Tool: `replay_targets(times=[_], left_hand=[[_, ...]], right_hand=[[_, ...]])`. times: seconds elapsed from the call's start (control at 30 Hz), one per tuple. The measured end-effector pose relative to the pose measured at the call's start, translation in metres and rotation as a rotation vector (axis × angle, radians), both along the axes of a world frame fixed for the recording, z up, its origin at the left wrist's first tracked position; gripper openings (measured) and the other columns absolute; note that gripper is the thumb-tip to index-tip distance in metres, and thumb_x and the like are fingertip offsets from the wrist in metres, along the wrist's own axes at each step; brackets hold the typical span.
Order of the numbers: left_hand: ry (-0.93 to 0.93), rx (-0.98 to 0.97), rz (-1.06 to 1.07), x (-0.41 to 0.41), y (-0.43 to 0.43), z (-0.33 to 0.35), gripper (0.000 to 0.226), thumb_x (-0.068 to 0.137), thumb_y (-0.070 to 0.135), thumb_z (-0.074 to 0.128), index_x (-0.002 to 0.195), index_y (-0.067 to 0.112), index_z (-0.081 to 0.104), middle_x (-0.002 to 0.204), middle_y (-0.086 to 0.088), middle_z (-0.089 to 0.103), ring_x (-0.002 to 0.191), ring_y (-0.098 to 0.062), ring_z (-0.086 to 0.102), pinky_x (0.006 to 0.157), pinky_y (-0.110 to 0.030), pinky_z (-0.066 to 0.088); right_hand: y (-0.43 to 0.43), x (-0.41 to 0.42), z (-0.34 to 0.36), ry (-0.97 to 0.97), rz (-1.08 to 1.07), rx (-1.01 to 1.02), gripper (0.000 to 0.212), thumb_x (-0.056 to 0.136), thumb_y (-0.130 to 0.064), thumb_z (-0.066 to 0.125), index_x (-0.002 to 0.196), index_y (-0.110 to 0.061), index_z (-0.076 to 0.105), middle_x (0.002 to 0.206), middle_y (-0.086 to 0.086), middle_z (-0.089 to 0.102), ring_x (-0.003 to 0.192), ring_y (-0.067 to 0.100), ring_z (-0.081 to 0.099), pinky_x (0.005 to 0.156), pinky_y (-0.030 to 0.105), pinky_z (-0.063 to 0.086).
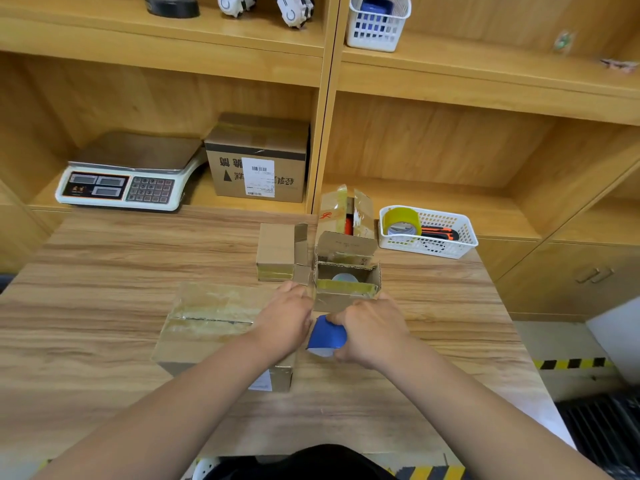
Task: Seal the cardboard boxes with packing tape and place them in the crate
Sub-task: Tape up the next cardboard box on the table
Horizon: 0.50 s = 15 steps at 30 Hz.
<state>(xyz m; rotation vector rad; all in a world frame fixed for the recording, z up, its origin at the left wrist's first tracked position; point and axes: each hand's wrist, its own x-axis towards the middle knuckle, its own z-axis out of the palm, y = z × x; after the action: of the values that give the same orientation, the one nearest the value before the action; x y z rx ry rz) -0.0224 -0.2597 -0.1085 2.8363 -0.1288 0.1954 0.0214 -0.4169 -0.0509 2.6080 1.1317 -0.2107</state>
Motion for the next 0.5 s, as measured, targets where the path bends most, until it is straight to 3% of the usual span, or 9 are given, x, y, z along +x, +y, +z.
replay_targets(times=[0.13,0.23,0.3,0.37,0.43,0.5], left_hand=[[0.011,-0.038,0.014,-0.004,0.008,0.0,0.018,0.093,0.014,0.044,0.09,0.009,0.06,0.1,-0.005,0.055,0.106,-0.019,0.038,0.086,-0.017,0.025],[0.016,-0.108,0.035,-0.007,0.018,-0.002,0.016,0.093,0.015,0.046,0.087,0.01,0.06,0.097,-0.002,0.055,0.105,-0.017,0.038,0.086,-0.017,0.027],[0.024,-0.148,0.034,-0.008,0.021,-0.001,0.015,0.093,0.014,0.047,0.084,0.011,0.059,0.093,-0.002,0.055,0.103,-0.016,0.038,0.086,-0.018,0.03],[0.019,-0.182,0.027,-0.008,0.021,-0.001,0.015,0.092,0.011,0.048,0.079,0.015,0.054,0.089,0.0,0.053,0.099,-0.015,0.036,0.085,-0.019,0.03],[0.014,-0.19,0.023,-0.008,0.021,-0.001,0.018,0.092,0.01,0.047,0.077,0.02,0.048,0.086,0.003,0.049,0.095,-0.012,0.032,0.083,-0.018,0.027],[0.012,-0.207,0.025,-0.008,0.021,-0.001,0.02,0.092,0.009,0.047,0.075,0.021,0.046,0.085,0.003,0.047,0.095,-0.012,0.031,0.081,-0.017,0.025]], right_hand=[[-0.015,0.01,-0.008,-0.013,-0.037,-0.098,0.04,0.077,-0.059,0.058,0.101,-0.028,0.062,0.093,0.0,0.064,0.093,0.023,0.06,0.075,0.036,0.029],[-0.04,0.013,-0.034,-0.02,-0.09,-0.113,0.054,0.086,-0.064,0.045,0.127,-0.029,0.051,0.107,0.008,0.058,0.099,0.027,0.055,0.085,0.038,0.03],[-0.056,0.009,-0.057,-0.05,-0.091,-0.105,0.054,0.096,-0.051,0.036,0.145,-0.03,0.03,0.12,0.012,0.052,0.107,0.028,0.05,0.091,0.038,0.029],[-0.07,0.002,-0.078,-0.042,-0.094,-0.133,0.065,0.096,-0.026,0.043,0.152,-0.028,0.01,0.125,0.013,0.047,0.109,0.028,0.05,0.092,0.036,0.031],[-0.082,-0.003,-0.095,-0.008,-0.089,-0.133,0.079,0.088,-0.01,0.048,0.151,-0.031,0.006,0.125,0.013,0.048,0.104,0.028,0.055,0.09,0.035,0.036],[-0.086,-0.009,-0.103,0.029,-0.097,-0.066,0.084,0.083,-0.006,0.052,0.151,-0.035,0.011,0.124,0.012,0.051,0.099,0.027,0.059,0.086,0.033,0.04]])
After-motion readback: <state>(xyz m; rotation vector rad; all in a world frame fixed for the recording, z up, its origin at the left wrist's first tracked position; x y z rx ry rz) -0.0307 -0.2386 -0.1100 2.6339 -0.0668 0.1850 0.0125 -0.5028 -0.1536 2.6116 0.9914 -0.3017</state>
